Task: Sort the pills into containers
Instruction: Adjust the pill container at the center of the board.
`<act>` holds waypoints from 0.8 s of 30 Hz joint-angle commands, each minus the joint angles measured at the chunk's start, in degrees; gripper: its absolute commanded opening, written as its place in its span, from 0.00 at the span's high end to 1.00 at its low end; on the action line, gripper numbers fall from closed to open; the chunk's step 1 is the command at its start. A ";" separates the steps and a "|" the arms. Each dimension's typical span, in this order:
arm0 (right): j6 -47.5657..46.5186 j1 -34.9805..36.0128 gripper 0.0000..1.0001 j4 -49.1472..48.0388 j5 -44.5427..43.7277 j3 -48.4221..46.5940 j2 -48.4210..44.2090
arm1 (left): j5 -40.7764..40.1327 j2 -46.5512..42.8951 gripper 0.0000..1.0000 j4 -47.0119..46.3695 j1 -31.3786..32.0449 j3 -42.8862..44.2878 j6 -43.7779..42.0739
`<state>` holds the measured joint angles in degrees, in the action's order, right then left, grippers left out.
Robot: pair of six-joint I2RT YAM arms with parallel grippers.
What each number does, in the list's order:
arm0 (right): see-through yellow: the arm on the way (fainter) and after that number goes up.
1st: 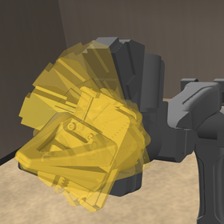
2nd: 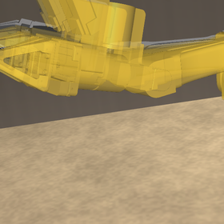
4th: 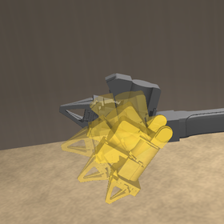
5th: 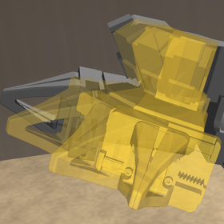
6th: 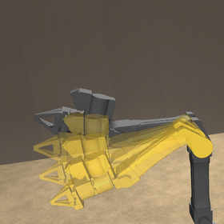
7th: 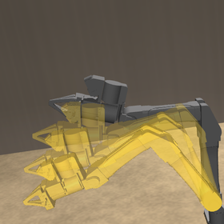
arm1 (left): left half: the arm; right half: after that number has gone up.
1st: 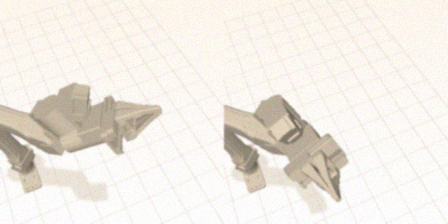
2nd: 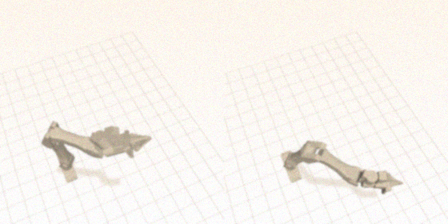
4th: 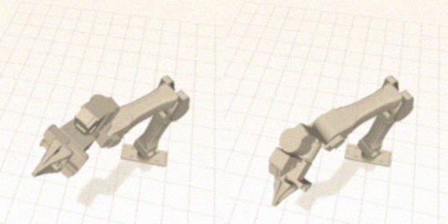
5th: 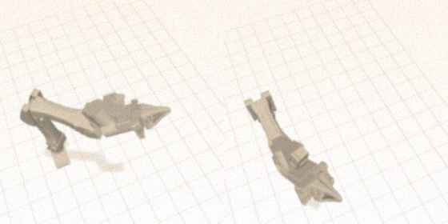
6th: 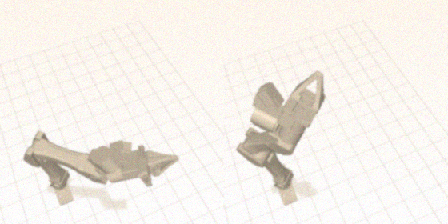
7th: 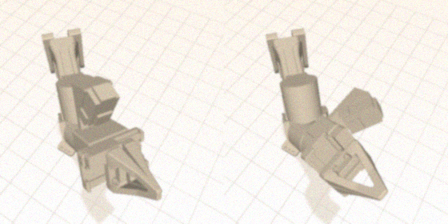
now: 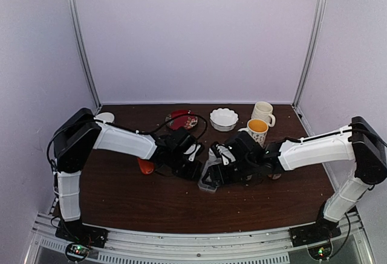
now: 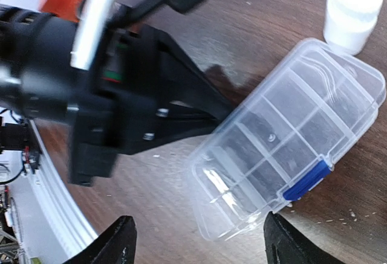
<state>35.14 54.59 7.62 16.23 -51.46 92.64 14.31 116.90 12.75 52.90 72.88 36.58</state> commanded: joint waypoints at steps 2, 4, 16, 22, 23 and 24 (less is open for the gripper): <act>2.56 0.51 0.26 -5.78 3.89 2.17 -3.29 | 1.85 1.09 1.00 -2.21 -0.31 1.65 -0.32; 3.04 0.52 0.26 -7.32 4.64 2.70 -3.43 | 2.12 0.92 1.00 -2.21 -0.34 1.65 -0.24; 4.11 0.51 0.27 -11.33 5.16 0.70 -1.35 | -2.06 -8.07 0.90 -5.60 -0.30 -7.04 1.57; 4.34 0.52 0.28 -11.66 4.63 -1.18 -0.25 | -2.10 -12.58 0.74 -5.67 -0.28 -11.41 0.18; 4.41 0.44 0.28 -11.54 4.02 -1.12 -0.56 | -1.90 -13.47 0.72 -6.16 -0.30 -12.29 -0.41; 4.41 0.43 0.28 -11.09 3.08 -0.90 -0.97 | -1.70 -14.23 0.68 -6.51 -0.34 -12.99 -0.90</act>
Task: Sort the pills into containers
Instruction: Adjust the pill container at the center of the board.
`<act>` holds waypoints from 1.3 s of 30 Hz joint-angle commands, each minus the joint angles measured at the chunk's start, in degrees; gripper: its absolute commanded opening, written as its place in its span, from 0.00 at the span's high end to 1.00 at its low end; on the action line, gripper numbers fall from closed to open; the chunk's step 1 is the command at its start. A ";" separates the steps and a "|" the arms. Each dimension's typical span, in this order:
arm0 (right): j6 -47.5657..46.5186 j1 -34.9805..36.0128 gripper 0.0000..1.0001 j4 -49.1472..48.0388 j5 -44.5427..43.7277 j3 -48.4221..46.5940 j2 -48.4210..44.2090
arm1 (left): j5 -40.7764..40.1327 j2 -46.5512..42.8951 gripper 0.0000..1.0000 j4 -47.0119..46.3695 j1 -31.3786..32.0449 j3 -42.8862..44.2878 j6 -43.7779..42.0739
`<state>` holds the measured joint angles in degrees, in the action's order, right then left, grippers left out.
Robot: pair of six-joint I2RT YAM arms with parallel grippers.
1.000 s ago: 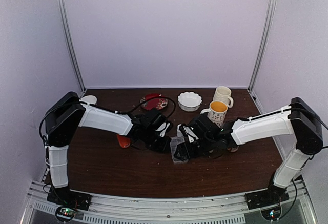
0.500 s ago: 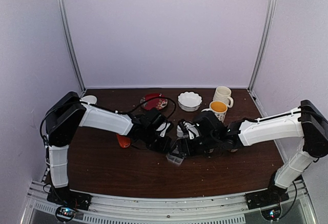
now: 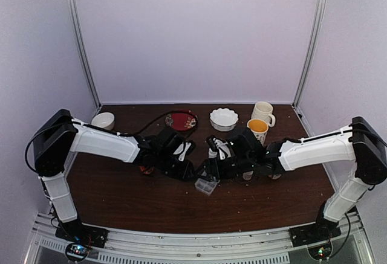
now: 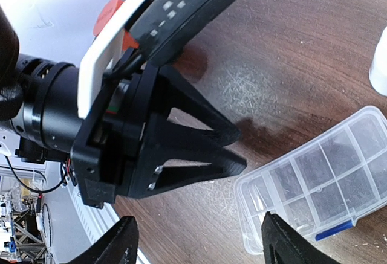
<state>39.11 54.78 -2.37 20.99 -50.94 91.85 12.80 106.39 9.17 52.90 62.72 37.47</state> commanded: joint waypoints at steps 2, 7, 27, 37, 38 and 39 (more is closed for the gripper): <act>0.43 -0.04 0.29 0.14 -3.95 -0.87 -1.49 | 0.17 -4.85 0.61 -3.59 -0.22 -3.86 -3.33; 1.58 -2.15 0.38 1.88 -9.12 2.92 -5.53 | 2.26 -5.99 0.38 -5.41 -0.04 -5.10 -6.13; 6.54 -4.77 1.00 8.69 -18.43 3.87 0.23 | -6.81 1.72 0.02 10.55 6.82 11.45 -12.61; 8.41 -5.99 1.00 4.29 -16.45 3.68 2.30 | -3.87 2.36 0.07 7.69 4.70 11.04 -9.40; 8.49 -6.15 1.00 3.84 -16.07 3.66 2.42 | -2.40 1.79 0.11 6.44 3.48 9.97 -8.87; 8.52 -6.28 1.00 3.46 -15.81 3.65 2.45 | -1.42 1.35 0.14 5.60 2.61 8.78 -8.30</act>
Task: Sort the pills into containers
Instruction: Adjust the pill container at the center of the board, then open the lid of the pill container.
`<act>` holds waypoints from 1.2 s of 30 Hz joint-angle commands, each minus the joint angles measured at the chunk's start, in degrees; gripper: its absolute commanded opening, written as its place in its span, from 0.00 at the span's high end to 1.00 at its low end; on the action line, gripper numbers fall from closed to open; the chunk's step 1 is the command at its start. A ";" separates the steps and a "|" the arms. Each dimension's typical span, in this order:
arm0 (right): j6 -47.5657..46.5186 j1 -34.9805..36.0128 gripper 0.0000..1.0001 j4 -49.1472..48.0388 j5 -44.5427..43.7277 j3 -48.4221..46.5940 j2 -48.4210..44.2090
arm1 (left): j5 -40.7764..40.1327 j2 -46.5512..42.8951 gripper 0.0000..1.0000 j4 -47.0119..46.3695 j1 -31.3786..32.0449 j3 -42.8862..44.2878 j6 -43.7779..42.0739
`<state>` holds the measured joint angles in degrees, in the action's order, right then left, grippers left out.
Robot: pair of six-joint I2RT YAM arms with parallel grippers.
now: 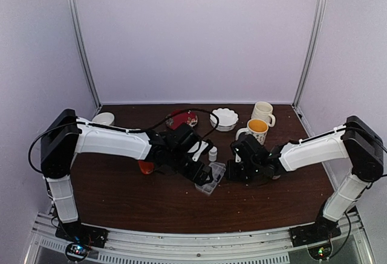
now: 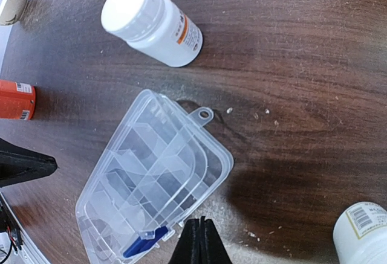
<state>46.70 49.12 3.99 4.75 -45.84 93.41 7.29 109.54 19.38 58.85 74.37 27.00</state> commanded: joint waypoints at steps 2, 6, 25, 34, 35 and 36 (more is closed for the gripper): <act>0.86 -0.84 1.00 -3.75 1.20 -1.51 0.88 | 4.94 -2.70 0.20 -5.80 -4.48 -4.65 2.52; 0.45 -1.28 1.00 -4.60 3.07 -1.93 1.36 | 5.63 -2.94 0.41 -8.55 -5.95 -7.07 3.40; -0.92 -2.04 0.96 -14.86 14.30 -1.54 3.75 | 5.87 5.51 1.00 -8.02 -8.22 -3.59 2.92; -1.26 -2.21 0.93 -13.23 12.42 -2.02 4.38 | 6.41 5.90 0.99 -7.62 -8.28 -3.35 2.53; -1.30 -2.41 0.94 -12.67 11.86 -1.97 4.27 | 6.52 5.90 0.99 -7.60 -8.24 -3.35 2.53; -1.34 -2.70 0.95 -12.27 11.64 -2.03 4.32 | 6.60 5.95 0.99 -7.72 -8.23 -3.40 2.53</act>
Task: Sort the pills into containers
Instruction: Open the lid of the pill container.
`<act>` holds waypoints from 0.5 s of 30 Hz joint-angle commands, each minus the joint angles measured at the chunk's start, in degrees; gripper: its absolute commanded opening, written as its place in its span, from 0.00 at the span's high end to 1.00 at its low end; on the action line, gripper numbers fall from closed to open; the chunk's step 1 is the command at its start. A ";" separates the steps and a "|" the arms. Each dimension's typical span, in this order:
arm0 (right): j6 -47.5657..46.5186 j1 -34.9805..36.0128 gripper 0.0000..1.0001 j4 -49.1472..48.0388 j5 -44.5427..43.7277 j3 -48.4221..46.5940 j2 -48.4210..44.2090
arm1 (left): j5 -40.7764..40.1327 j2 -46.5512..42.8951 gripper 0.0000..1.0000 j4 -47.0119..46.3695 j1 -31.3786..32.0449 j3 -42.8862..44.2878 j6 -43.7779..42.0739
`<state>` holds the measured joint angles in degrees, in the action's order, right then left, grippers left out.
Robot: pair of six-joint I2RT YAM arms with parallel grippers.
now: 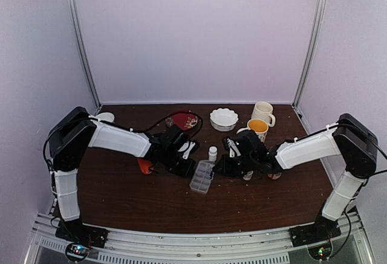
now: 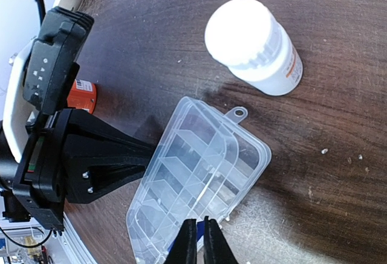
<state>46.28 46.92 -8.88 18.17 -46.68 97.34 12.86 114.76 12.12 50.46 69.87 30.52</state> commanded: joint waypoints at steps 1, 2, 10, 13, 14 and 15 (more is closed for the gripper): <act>-0.98 -0.84 0.96 1.25 -1.85 -1.22 0.39 | 1.04 0.70 0.99 -0.43 0.12 1.08 -0.99; -1.14 -1.19 0.96 1.60 -1.94 -1.10 0.35 | 1.03 0.66 0.99 -0.40 0.16 1.14 -0.93; -2.17 -2.36 1.00 4.16 -3.76 -1.55 1.26 | 0.12 0.50 0.99 0.59 0.15 1.24 -0.99; -2.03 -2.36 1.00 3.13 -2.90 -1.92 2.27 | 0.52 0.55 0.99 0.26 0.14 1.24 -0.99; -2.10 -2.36 1.00 2.84 -2.41 -2.19 2.63 | 0.69 0.49 0.99 0.15 0.12 1.24 -1.04; -2.01 -2.36 1.00 2.37 -1.86 -2.53 3.11 | 0.75 0.61 0.99 0.08 0.16 1.24 -1.00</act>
<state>44.95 44.62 -5.91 16.36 -47.07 98.63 12.93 114.78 12.10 50.46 69.89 30.30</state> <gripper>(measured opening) 0.004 0.011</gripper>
